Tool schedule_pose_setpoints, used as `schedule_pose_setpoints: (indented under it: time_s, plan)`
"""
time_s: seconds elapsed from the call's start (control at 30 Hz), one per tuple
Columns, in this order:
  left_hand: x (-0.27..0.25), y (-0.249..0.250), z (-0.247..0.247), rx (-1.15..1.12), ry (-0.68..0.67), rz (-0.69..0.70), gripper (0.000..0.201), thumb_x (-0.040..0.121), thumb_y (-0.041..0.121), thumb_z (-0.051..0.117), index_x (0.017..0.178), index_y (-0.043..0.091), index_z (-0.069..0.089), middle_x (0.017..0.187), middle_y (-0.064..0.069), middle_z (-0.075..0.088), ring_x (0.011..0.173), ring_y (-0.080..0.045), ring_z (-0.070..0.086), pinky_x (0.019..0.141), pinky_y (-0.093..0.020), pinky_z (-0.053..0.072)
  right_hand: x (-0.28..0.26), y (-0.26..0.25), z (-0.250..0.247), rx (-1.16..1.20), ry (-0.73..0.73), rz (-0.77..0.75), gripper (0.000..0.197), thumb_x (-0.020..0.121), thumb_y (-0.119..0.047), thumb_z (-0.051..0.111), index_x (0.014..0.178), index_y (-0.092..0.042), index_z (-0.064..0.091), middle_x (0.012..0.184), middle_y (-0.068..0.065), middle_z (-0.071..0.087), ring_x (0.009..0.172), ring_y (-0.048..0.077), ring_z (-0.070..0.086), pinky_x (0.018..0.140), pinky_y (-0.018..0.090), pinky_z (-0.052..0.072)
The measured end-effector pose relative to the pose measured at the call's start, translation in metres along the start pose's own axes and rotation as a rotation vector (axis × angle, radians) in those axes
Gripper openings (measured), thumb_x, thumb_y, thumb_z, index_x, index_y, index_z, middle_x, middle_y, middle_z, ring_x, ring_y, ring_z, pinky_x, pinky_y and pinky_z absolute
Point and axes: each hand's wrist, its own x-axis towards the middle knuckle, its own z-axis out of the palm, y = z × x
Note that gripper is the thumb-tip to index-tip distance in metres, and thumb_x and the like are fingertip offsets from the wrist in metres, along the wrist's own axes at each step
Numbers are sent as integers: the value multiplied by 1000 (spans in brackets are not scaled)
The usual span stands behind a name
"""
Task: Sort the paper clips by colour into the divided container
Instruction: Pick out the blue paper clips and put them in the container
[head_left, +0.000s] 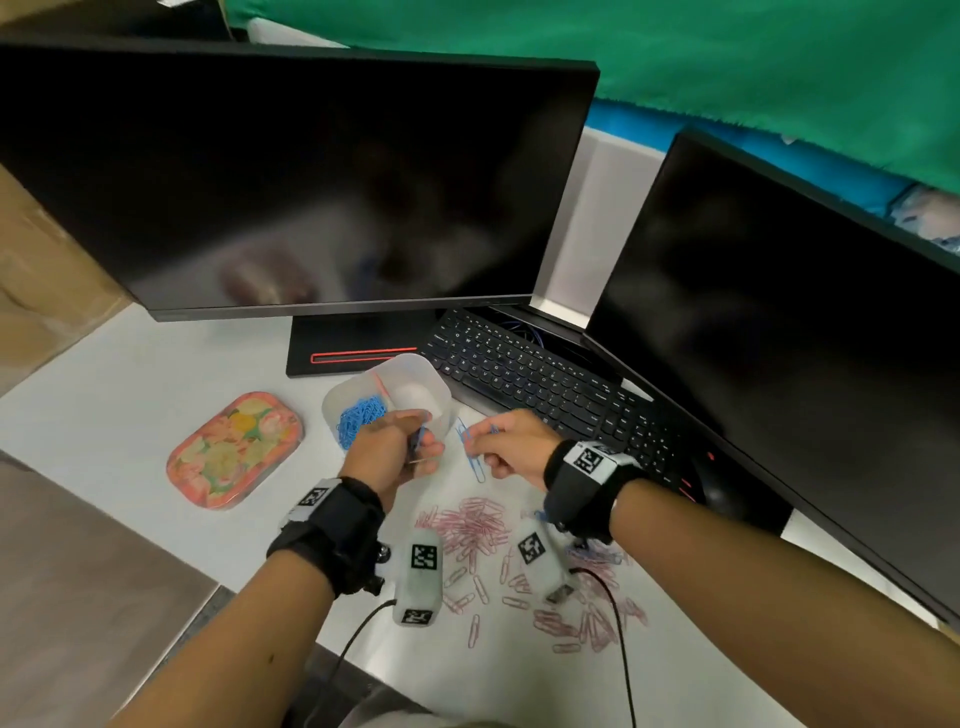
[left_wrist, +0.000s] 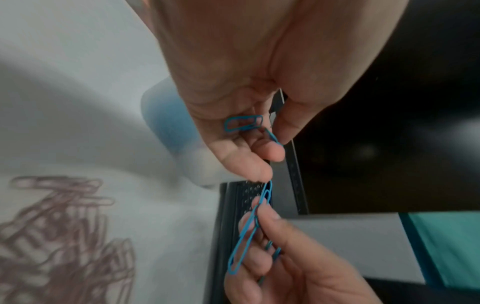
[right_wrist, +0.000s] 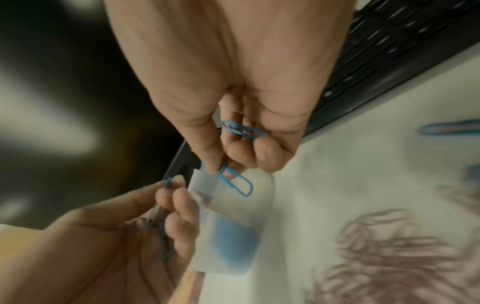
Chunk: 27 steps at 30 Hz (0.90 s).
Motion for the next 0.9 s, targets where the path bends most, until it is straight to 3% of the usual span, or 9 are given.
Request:
schedule_pose_setpoints:
  time_s: [0.13,0.3,0.4,0.47,0.57,0.63,0.7,0.8,0.9]
  plan:
    - [4,22,-18,-24,68,40,13,98,8,44,92,10,56,68,-6,53,52,-15,62,51,-24,55,21,-37,34,-65,3,-47,16,84,2,59,75,-10,61,61,10,52,47,16,41,38,18,34]
    - [9,43,-35,28,175,35,22,98,3,42,81,9,55,72,-12,54,46,-19,60,44,-23,54,43,-76,70,-392,23,-108,13,84,-4,56,77,-13,61,60,7,59,49,19,55,50,28,49]
    - [18,47,-44,96,222,21,10,95,5,47,95,5,57,91,-17,59,65,-22,58,68,-33,58,52,-84,82,-513,20,-134,16,86,-10,56,97,-7,68,74,8,64,59,21,63,58,30,56]
    - [21,49,-49,167,245,17,25,92,7,49,114,-1,58,102,-20,60,76,-24,59,85,-42,54,56,-84,86,-560,24,-129,23,89,-12,54,105,-1,67,79,9,64,60,21,62,57,30,55]
    - [22,51,-53,205,258,14,38,90,8,51,126,-6,53,111,-23,60,91,-28,59,91,-44,52,57,-85,92,-615,27,-144,26,88,-12,54,109,-4,67,89,12,66,67,21,61,63,31,56]
    - [22,51,-53,229,266,31,36,90,8,51,124,-5,55,125,-25,59,107,-37,61,94,-46,51,58,-87,95,-692,42,-148,23,87,-12,54,103,-7,69,96,11,68,77,22,65,71,37,58]
    - [23,50,-52,274,268,50,30,92,7,49,120,1,59,127,-22,58,116,-38,57,98,-47,50,58,-88,94,-735,67,-148,18,86,-11,54,91,-8,71,94,10,69,79,26,69,69,39,60]
    - [22,48,-46,341,283,88,16,94,10,48,98,12,62,108,-9,57,102,-30,57,99,-45,49,57,-87,87,-669,60,-166,23,84,-9,55,99,-11,73,101,11,71,78,20,66,64,29,56]
    - [19,43,-37,415,261,176,15,90,13,50,85,21,63,98,-5,61,97,-25,59,97,-45,50,48,-85,67,-546,149,-159,20,82,-5,56,93,-5,73,94,12,72,86,26,69,81,40,59]
